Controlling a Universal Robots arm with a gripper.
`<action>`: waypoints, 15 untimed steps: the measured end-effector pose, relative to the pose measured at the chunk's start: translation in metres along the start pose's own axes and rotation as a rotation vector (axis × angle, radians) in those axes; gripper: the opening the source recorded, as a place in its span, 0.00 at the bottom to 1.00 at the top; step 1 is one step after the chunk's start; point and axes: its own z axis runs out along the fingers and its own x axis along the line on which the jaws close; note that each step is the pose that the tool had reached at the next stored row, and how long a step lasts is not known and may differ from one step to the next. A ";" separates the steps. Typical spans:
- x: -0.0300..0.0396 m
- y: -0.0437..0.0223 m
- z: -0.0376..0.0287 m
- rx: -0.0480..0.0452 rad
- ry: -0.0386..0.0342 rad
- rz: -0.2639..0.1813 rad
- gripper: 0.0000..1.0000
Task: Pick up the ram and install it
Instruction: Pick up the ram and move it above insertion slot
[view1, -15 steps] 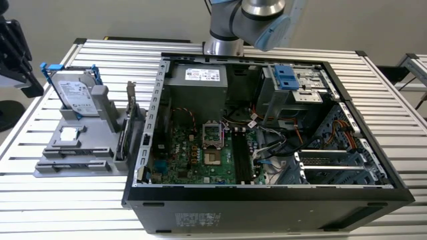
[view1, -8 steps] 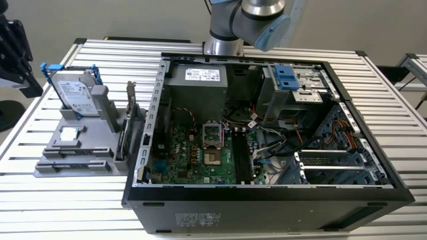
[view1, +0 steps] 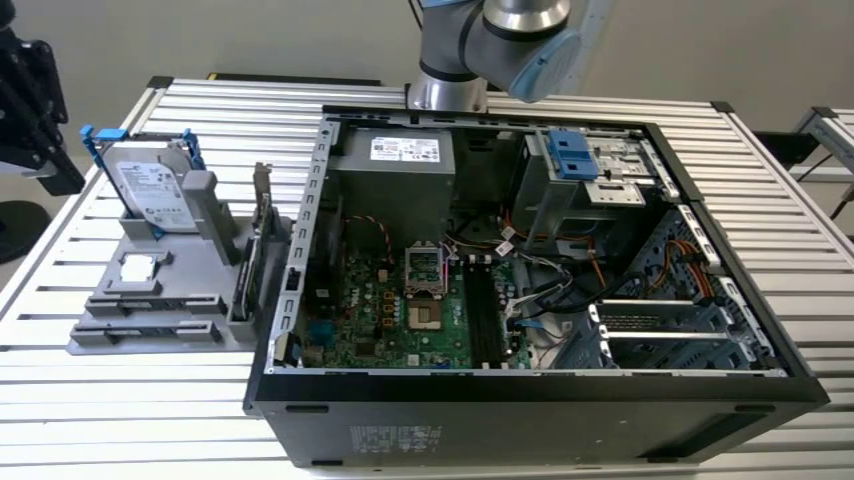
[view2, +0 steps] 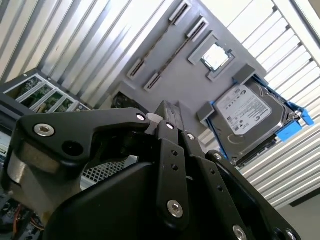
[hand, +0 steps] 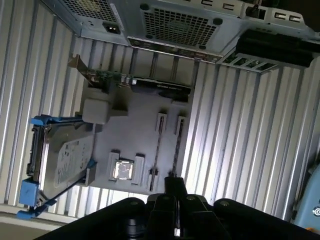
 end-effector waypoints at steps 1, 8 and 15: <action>0.0000 -0.0001 0.0000 0.0003 -0.0003 0.012 0.00; 0.0001 -0.0007 0.0002 0.0015 -0.0022 0.094 0.00; 0.0002 -0.0015 0.0004 0.0025 -0.0042 0.177 0.00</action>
